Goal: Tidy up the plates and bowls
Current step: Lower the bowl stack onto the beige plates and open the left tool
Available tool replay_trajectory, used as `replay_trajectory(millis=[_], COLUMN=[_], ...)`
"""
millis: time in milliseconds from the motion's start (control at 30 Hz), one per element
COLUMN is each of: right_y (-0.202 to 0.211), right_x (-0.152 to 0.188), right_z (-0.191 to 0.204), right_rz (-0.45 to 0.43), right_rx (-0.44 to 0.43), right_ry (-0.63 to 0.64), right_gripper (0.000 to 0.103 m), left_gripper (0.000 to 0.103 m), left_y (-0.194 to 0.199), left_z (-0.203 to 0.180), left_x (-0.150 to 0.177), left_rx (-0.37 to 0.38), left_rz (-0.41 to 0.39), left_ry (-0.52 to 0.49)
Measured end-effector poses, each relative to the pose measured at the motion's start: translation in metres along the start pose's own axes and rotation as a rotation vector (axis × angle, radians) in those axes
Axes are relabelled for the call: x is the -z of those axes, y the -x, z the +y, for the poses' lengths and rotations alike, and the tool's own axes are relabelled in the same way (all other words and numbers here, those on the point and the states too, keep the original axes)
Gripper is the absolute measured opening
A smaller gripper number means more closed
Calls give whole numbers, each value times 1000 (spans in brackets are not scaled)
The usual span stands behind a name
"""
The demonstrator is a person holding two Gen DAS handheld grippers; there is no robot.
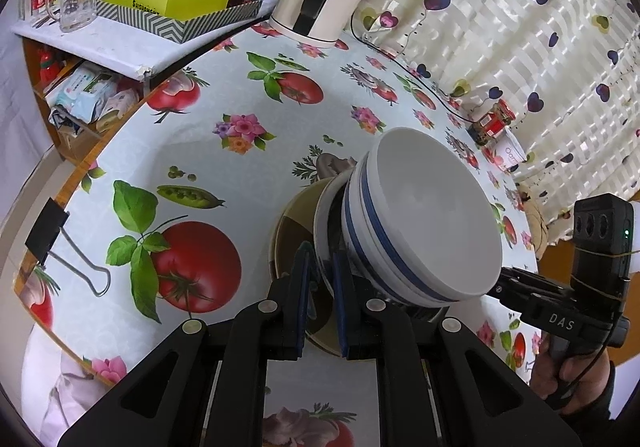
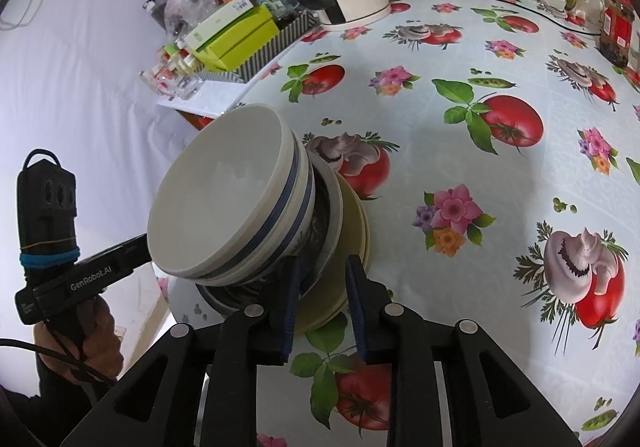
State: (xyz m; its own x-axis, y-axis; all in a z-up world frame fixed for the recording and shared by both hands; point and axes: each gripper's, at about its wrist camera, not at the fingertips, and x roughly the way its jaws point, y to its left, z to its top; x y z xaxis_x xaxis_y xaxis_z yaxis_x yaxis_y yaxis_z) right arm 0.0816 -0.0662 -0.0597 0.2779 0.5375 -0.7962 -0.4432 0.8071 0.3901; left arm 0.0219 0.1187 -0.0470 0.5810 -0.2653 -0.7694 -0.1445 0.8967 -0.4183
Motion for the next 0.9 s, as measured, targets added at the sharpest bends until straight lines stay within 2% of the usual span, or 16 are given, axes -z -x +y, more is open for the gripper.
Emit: replay_trajectory(millis=[400, 900], right_y=[14, 33], right_x=[7, 30], right_z=[6, 33], right_rz=[-18, -43], right_rx=[14, 57], right_ry=[18, 107], right_gripper=[23, 43], left_gripper=[12, 12], left_y=[11, 29], left_z=[-4, -38], left_x=[11, 31], left_rx=[-28, -98], left_rz=[-10, -28], left_ry=[-4, -87])
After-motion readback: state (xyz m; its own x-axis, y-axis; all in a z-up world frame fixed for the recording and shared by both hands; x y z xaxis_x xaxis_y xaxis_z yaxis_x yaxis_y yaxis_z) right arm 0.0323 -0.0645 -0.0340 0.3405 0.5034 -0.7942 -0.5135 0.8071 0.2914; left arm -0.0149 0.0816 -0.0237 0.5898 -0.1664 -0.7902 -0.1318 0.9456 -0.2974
